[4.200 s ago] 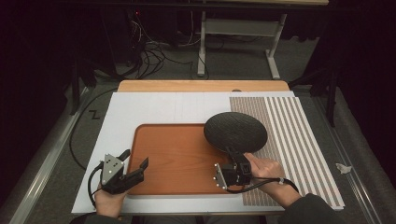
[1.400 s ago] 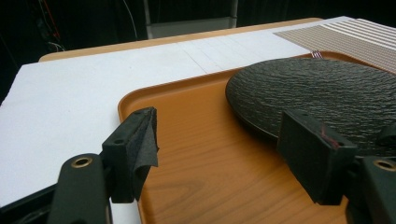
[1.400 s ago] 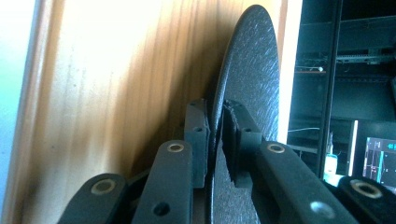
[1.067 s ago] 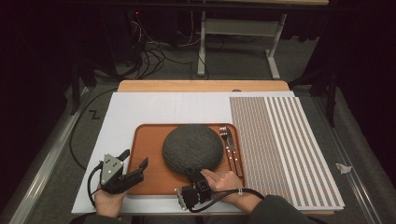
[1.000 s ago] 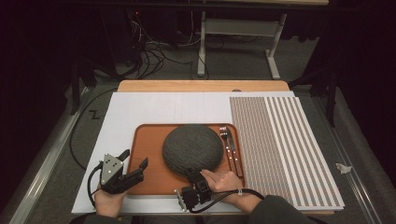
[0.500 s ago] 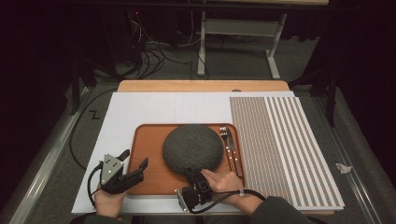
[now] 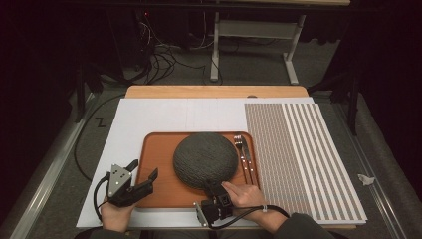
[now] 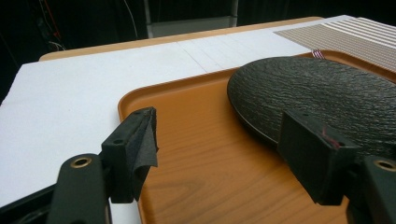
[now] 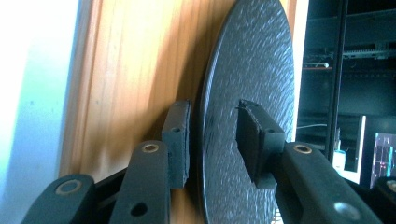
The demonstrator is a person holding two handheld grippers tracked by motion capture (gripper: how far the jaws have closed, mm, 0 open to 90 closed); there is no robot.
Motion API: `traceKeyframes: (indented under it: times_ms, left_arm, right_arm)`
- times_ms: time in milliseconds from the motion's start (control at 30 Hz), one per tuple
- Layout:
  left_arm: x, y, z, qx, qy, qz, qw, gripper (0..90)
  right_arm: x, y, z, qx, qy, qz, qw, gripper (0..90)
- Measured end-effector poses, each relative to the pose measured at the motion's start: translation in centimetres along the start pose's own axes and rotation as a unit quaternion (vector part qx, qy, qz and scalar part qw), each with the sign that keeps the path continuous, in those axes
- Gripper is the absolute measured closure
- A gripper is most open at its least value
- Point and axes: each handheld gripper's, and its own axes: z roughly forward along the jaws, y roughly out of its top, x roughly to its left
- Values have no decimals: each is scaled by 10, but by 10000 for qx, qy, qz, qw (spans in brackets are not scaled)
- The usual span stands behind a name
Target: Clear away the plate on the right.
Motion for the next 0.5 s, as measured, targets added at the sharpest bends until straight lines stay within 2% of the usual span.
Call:
traceKeyframes:
  times_ms: [500]
  left_arm:
    - [0,0,0,0,-9,-8,10000,285]
  right_arm:
    - [3,-11,-3,58,-50,138,9999,633]
